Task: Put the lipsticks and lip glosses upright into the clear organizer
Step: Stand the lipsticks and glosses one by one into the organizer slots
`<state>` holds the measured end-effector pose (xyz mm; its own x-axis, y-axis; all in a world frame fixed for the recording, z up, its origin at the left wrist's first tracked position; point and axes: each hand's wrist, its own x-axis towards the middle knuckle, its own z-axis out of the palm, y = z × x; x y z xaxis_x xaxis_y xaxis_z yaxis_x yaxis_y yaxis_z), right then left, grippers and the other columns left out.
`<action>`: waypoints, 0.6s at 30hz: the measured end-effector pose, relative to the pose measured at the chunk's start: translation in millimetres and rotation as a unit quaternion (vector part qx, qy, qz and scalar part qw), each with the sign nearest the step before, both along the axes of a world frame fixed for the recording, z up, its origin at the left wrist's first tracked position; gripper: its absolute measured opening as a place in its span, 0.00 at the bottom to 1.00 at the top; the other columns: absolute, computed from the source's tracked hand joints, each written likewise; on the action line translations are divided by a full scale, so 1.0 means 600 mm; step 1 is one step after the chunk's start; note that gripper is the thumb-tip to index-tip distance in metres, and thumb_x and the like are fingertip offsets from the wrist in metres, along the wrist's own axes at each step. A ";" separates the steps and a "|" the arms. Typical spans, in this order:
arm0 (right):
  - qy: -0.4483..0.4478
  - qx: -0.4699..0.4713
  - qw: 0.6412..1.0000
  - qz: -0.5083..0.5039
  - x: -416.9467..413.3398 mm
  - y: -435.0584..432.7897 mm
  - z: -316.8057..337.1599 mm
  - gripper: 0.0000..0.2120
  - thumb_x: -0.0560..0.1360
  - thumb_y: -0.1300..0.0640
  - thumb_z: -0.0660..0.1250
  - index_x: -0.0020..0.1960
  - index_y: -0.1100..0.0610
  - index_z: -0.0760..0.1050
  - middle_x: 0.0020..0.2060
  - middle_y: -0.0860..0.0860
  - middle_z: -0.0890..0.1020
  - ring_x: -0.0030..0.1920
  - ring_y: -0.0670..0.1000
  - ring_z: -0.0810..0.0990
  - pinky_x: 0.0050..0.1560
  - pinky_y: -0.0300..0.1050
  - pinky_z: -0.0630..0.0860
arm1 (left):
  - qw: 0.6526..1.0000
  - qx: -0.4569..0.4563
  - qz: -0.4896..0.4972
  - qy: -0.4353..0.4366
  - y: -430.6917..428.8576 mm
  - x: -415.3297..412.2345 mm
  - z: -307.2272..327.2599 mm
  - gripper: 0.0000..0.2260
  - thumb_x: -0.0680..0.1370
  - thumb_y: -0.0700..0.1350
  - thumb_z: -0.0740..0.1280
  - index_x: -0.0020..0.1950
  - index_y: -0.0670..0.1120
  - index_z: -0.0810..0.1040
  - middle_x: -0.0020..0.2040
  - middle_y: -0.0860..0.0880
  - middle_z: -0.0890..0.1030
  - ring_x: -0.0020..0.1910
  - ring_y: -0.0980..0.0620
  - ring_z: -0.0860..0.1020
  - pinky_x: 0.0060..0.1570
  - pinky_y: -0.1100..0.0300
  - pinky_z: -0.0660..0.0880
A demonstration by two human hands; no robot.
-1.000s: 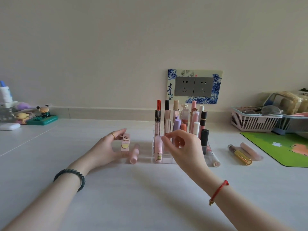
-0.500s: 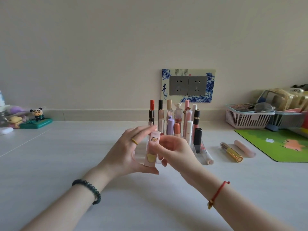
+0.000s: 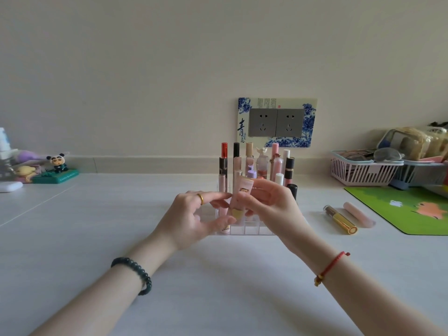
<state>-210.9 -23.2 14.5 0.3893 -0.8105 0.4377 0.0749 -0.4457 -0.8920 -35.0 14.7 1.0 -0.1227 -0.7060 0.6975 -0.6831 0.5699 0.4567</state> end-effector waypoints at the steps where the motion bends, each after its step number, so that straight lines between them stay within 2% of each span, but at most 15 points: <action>1: 0.000 -0.003 1.000 -0.010 -0.001 -0.002 0.001 0.13 0.69 0.57 0.70 0.51 0.60 0.77 0.42 0.54 0.85 0.42 0.49 0.84 0.38 0.37 0.78 | 1.000 0.007 0.009 0.003 -0.003 -0.002 -0.003 0.22 0.62 0.66 0.67 0.53 0.62 0.77 0.42 0.71 0.80 0.47 0.65 0.77 0.44 0.72 0.71; 3: 0.003 -0.023 0.999 -0.035 -0.003 -0.007 0.005 0.09 0.69 0.59 0.70 0.49 0.57 0.78 0.42 0.54 0.85 0.42 0.47 0.84 0.39 0.38 0.79 | 1.000 0.008 0.029 0.008 -0.005 -0.004 -0.005 0.17 0.65 0.62 0.66 0.52 0.61 0.77 0.40 0.72 0.79 0.45 0.66 0.77 0.44 0.76 0.69; 5: 0.009 -0.053 0.996 -0.076 -0.003 -0.012 0.007 0.06 0.69 0.61 0.69 0.45 0.53 0.77 0.40 0.54 0.84 0.40 0.46 0.83 0.39 0.39 0.81 | 0.999 0.005 0.042 0.031 -0.005 -0.003 -0.005 0.14 0.68 0.56 0.69 0.52 0.56 0.80 0.37 0.65 0.80 0.37 0.64 0.78 0.37 0.76 0.71; 7: 0.023 -0.080 0.988 -0.127 -0.003 -0.020 0.008 0.06 0.69 0.62 0.70 0.42 0.52 0.77 0.39 0.55 0.84 0.40 0.48 0.83 0.41 0.42 0.81 | 0.995 0.018 0.066 0.079 -0.005 0.002 0.000 0.08 0.72 0.48 0.70 0.50 0.53 0.81 0.41 0.61 0.80 0.27 0.61 0.78 0.29 0.71 0.74; 8: 0.035 -0.093 0.984 -0.147 -0.002 -0.024 0.006 0.06 0.69 0.62 0.70 0.42 0.51 0.77 0.39 0.54 0.84 0.40 0.50 0.83 0.42 0.43 0.81 | 0.991 0.025 0.081 0.106 -0.007 0.006 0.001 0.07 0.73 0.46 0.69 0.50 0.53 0.81 0.42 0.59 0.80 0.25 0.56 0.79 0.28 0.67 0.76; 9: 0.050 -0.103 0.981 -0.159 -0.001 -0.028 0.003 0.07 0.69 0.62 0.71 0.41 0.51 0.78 0.39 0.54 0.84 0.40 0.50 0.82 0.43 0.45 0.81 | 0.987 0.026 0.104 0.118 -0.011 0.013 0.001 0.06 0.74 0.46 0.68 0.49 0.53 0.80 0.43 0.58 0.80 0.27 0.53 0.80 0.29 0.68 0.76; 11: 0.077 -0.110 0.977 -0.164 0.002 -0.034 -0.003 0.06 0.68 0.62 0.71 0.43 0.54 0.79 0.39 0.53 0.84 0.40 0.51 0.82 0.44 0.45 0.80 | 0.983 0.025 0.159 0.094 -0.022 0.032 -0.003 0.07 0.74 0.46 0.67 0.51 0.50 0.81 0.43 0.57 0.81 0.38 0.57 0.81 0.39 0.79 0.69; 12: 0.086 -0.110 0.977 -0.161 0.003 -0.036 -0.006 0.06 0.68 0.62 0.70 0.44 0.55 0.79 0.40 0.53 0.83 0.40 0.51 0.82 0.44 0.44 0.80 | 0.980 0.033 0.180 0.079 -0.026 0.040 -0.005 0.09 0.74 0.46 0.67 0.52 0.48 0.81 0.43 0.55 0.81 0.43 0.57 0.80 0.42 0.80 0.66; 16: 0.104 -0.109 0.977 -0.148 0.010 -0.038 -0.008 0.07 0.70 0.62 0.69 0.47 0.55 0.78 0.41 0.52 0.83 0.43 0.51 0.81 0.45 0.42 0.80 | 0.967 0.113 0.224 0.033 -0.037 0.062 -0.021 0.13 0.75 0.48 0.65 0.58 0.46 0.78 0.52 0.52 0.81 0.52 0.53 0.78 0.52 0.64 0.68; 18: 0.111 -0.107 0.978 -0.141 0.012 -0.038 -0.007 0.07 0.70 0.62 0.69 0.49 0.57 0.78 0.42 0.51 0.82 0.43 0.50 0.81 0.46 0.42 0.79 | 0.963 0.142 0.229 0.015 -0.039 0.067 -0.028 0.15 0.75 0.49 0.64 0.60 0.46 0.77 0.56 0.52 0.81 0.55 0.53 0.77 0.54 0.62 0.68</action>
